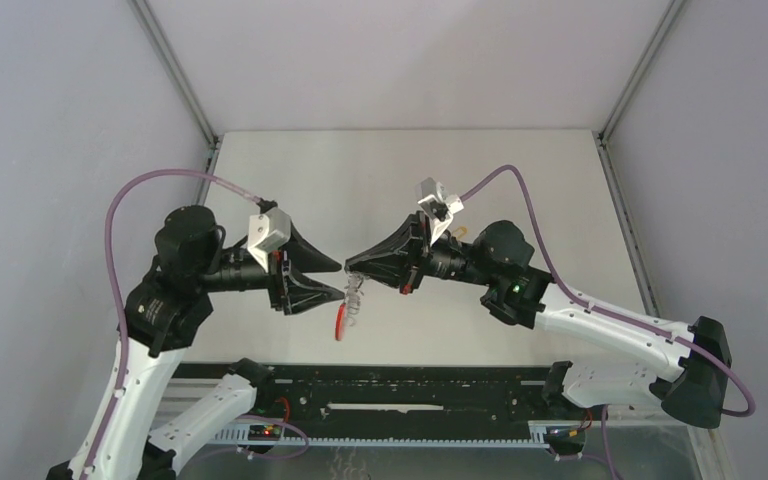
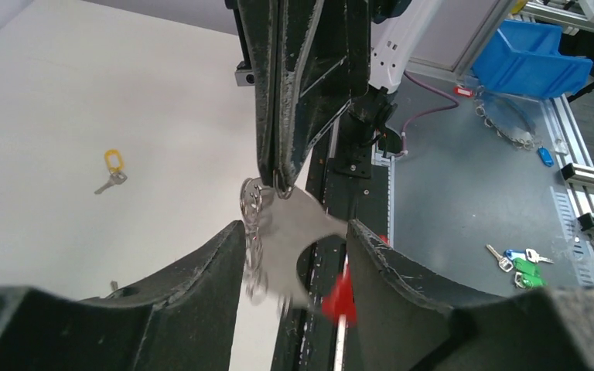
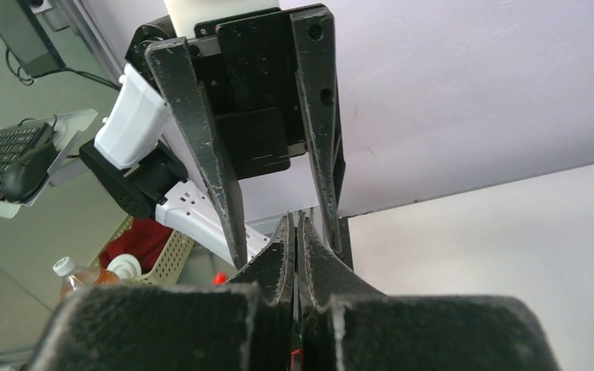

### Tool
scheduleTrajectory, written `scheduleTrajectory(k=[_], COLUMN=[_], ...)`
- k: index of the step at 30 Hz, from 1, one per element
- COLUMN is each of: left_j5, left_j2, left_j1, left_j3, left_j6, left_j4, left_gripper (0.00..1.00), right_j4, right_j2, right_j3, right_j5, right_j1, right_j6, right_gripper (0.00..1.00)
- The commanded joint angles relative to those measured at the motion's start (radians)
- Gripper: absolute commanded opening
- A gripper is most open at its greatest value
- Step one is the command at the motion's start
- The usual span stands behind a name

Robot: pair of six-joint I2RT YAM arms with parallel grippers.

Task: Put the keys on the keyring

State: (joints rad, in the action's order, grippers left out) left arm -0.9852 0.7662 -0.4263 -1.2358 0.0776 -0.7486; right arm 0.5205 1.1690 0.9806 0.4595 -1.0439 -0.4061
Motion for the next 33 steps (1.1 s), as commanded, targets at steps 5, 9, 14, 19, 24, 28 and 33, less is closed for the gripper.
scheduleTrajectory(k=[5,9,14,19,24,28,33], left_j5=[-0.032,-0.033,-0.032,-0.040,-0.041,-0.091,-0.114], left_j2=[0.046,0.077,0.091,0.088,0.087,0.087,0.079], left_j1=[-0.006,-0.006,-0.006,-0.006,-0.006,-0.006,-0.006], left_j3=[0.013,-0.002,-0.009,-0.005,0.010,0.009,0.016], left_j6=[0.018,0.019,-0.005,-0.055,-0.085,-0.127,-0.128], left_j4=[0.086,0.091,0.123,0.164,0.186,0.203,0.207], left_gripper=[0.48,0.41,0.31,0.27,0.26,0.39,0.45], right_j4=[0.041,0.056,0.068,0.062,0.060,0.051,0.059], right_j2=[-0.011,-0.004,0.005,0.006,0.010,0.012,0.013], right_j3=[0.007,0.007,0.007,0.007,0.007,0.007,0.007], right_j5=[-0.089,-0.080,-0.067,-0.068,-0.059,-0.058,-0.044], right_j1=[-0.011,-0.007,-0.002,0.002,0.002,0.002,0.001], right_j6=[0.048,0.050,0.044,0.049,0.053,0.059,0.057], right_gripper=[0.00,0.00,0.00,0.00,0.00,0.00,0.00])
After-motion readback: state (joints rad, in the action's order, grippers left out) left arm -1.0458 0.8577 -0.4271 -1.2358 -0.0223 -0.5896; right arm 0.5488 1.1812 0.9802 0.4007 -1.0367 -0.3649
